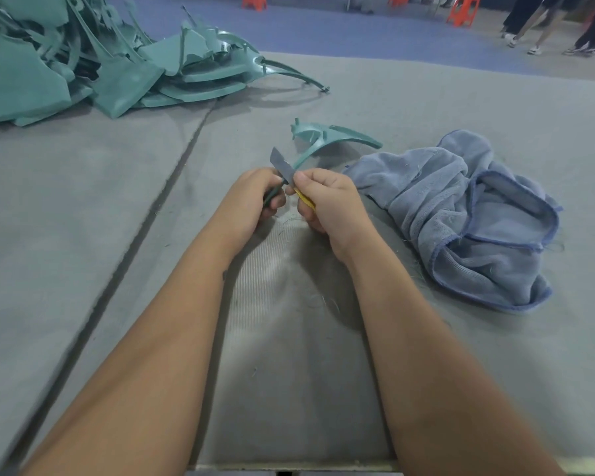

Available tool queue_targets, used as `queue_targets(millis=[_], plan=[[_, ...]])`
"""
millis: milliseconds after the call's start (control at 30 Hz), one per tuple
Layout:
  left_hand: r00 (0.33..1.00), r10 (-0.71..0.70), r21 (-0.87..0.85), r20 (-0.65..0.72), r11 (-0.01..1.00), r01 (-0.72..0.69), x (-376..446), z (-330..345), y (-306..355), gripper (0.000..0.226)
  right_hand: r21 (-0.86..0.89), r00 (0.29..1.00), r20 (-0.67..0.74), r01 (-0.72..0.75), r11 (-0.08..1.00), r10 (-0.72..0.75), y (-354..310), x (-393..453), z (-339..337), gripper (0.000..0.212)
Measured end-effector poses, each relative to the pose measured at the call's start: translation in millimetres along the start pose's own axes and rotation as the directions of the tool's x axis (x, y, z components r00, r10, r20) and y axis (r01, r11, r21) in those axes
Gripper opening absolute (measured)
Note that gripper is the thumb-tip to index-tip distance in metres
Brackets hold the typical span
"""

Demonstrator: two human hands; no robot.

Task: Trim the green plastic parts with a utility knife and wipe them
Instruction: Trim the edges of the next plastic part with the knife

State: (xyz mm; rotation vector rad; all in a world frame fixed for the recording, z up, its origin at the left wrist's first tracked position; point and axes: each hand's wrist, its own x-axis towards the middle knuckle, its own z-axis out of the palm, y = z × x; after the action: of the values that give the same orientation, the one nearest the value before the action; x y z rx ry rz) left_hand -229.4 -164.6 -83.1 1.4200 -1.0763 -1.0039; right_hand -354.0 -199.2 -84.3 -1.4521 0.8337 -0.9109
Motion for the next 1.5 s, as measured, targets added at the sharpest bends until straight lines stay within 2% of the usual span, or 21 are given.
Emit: queue_targets(millis=[133,267,433,500,600,800,967,1133,1233,1300,1500], plan=[[0.997,0.081,0.04,0.013,0.996,-0.081,-1.1,-1.3,-4.9,0.03,-0.036,0.999,0.05,-0.007,0.999,0.009,0.6,0.2,3.0,0.03],[0.997,0.075,-0.003,0.008,0.997,-0.075,0.1,-5.4,-5.7,0.045,-0.02,0.999,0.02,-0.026,0.999,0.027,-0.1,1.3,1.7,0.033],[0.991,0.124,0.005,0.04,0.992,-0.125,-0.5,-7.9,-7.4,0.022,-0.016,0.999,-0.002,-0.033,0.999,0.033,-1.0,0.6,2.1,0.034],[0.989,0.141,0.015,0.038,0.99,-0.141,-0.6,-7.4,-7.6,0.025,-0.023,0.999,-0.025,-0.034,0.999,0.033,-1.1,0.4,2.2,0.035],[0.986,0.165,0.042,0.013,0.985,-0.165,-1.5,-6.3,-7.3,0.043,-0.023,0.997,-0.059,-0.045,0.999,0.043,-1.3,1.1,1.4,0.034],[0.981,0.189,0.043,-0.05,0.981,-0.187,0.3,-5.0,-11.3,0.016,-0.03,0.996,-0.076,-0.046,0.998,0.044,-1.2,1.6,0.1,0.034],[0.973,0.2,0.026,-0.112,0.98,-0.199,0.1,-0.7,-10.3,0.021,0.018,0.995,-0.095,-0.036,0.999,0.037,-0.8,1.7,-1.3,0.035],[0.971,0.186,0.023,-0.147,0.983,-0.185,2.5,1.7,-9.1,0.018,0.032,0.981,-0.195,-0.013,0.999,0.019,2.1,4.9,2.8,0.034],[0.974,0.159,0.016,-0.163,0.987,-0.158,4.3,0.1,-11.9,0.015,0.163,0.949,-0.303,-0.037,0.986,0.086,2.1,9.6,-1.3,0.034],[0.975,0.146,0.016,-0.165,0.989,-0.146,4.1,-0.5,-13.3,0.014,0.301,0.941,-0.31,-0.042,0.953,0.139,1.1,11.8,-6.3,0.034],[0.979,0.144,0.003,-0.142,0.989,-0.145,3.5,-3.3,-13.3,0.017,0.484,0.904,-0.363,-0.023,0.875,0.224,1.3,15.2,-9.0,0.033]])
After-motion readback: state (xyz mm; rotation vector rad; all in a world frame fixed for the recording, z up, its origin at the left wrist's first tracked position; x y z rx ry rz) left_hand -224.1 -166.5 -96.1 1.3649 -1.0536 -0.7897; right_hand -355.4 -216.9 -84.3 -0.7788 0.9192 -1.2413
